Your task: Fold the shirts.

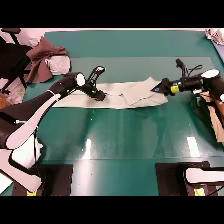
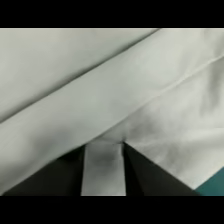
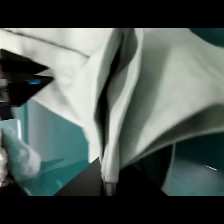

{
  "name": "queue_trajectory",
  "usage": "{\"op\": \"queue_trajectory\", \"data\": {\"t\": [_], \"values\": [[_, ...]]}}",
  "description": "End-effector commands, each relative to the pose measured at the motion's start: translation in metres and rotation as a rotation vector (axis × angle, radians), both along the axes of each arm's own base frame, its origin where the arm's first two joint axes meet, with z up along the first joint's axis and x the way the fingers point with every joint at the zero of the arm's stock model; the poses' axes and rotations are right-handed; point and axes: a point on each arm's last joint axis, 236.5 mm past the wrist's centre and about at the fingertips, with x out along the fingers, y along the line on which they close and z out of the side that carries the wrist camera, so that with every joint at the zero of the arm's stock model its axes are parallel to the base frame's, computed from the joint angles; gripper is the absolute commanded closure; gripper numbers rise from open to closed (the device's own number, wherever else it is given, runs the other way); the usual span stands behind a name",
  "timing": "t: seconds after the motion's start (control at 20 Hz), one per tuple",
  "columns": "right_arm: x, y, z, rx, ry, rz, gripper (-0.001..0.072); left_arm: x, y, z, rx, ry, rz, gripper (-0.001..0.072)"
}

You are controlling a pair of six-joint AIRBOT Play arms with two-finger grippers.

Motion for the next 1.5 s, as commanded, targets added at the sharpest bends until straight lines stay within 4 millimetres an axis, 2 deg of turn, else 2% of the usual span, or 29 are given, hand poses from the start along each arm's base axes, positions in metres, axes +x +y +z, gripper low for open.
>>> {"op": "queue_trajectory", "data": {"t": [0.0,0.1,0.2,0.3,0.4,0.5,0.6,0.65,0.75,0.85,0.95,1.05,1.15,1.25,1.35,1.45], "values": [[-0.011,0.026,0.065,0.039,-0.023,0.056,0.0690,-0.001,-0.004,-0.011,-0.002,0.014,0.001,0.0424],[-0.003,0.052,0.107,0.052,-0.074,0.064,0.0690,0.000,-0.004,-0.011,-0.003,0.012,0.001,0.0424],[0.004,0.079,0.140,0.078,-0.117,0.043,0.0690,-0.001,-0.006,-0.010,-0.015,0.018,0.006,0.0424],[0.008,0.108,0.157,0.106,-0.129,0.053,0.0690,-0.001,-0.007,-0.010,-0.019,0.019,0.008,0.0424],[0.011,0.138,0.156,0.111,-0.129,0.115,0.0690,-0.003,-0.007,-0.009,-0.024,0.025,0.009,0.0423],[0.013,0.166,0.142,0.114,-0.095,0.167,0.0690,-0.003,-0.007,-0.007,-0.027,0.029,0.015,0.0423],[0.019,0.183,0.125,0.100,-0.063,0.200,0.0690,-0.004,-0.008,0.002,-0.030,0.024,0.008,0.0422],[0.023,0.186,0.115,0.073,-0.045,0.208,0.0690,-0.006,-0.009,0.011,-0.030,0.029,-0.004,0.0422],[0.024,0.193,0.103,0.047,-0.020,0.240,0.0691,-0.002,-0.009,0.043,-0.032,0.019,-0.029,0.0422],[0.023,0.204,0.103,0.047,-0.017,0.273,0.0690,0.011,-0.001,0.083,-0.032,-0.020,-0.027,0.0422],[0.021,0.220,0.112,0.064,-0.042,0.291,0.0690,0.025,0.012,0.132,-0.058,-0.068,0.011,0.0422],[0.016,0.239,0.122,0.091,-0.065,0.298,0.0690,0.040,0.045,0.174,0.021,-0.152,0.046,0.0422],[0.009,0.267,0.121,0.112,-0.084,0.296,0.0690,0.057,0.109,0.211,0.174,-0.230,0.202,0.0422],[0.003,0.305,0.113,0.140,-0.112,0.276,0.0690,0.055,0.170,0.241,0.257,-0.250,0.395,0.0421],[0.003,0.349,0.100,0.170,-0.161,0.245,0.0689,0.040,0.199,0.257,0.250,-0.227,0.503,0.0421],[0.003,0.396,0.077,0.198,-0.198,0.213,0.0689,0.028,0.212,0.264,0.247,-0.201,0.552,0.0421]]}}
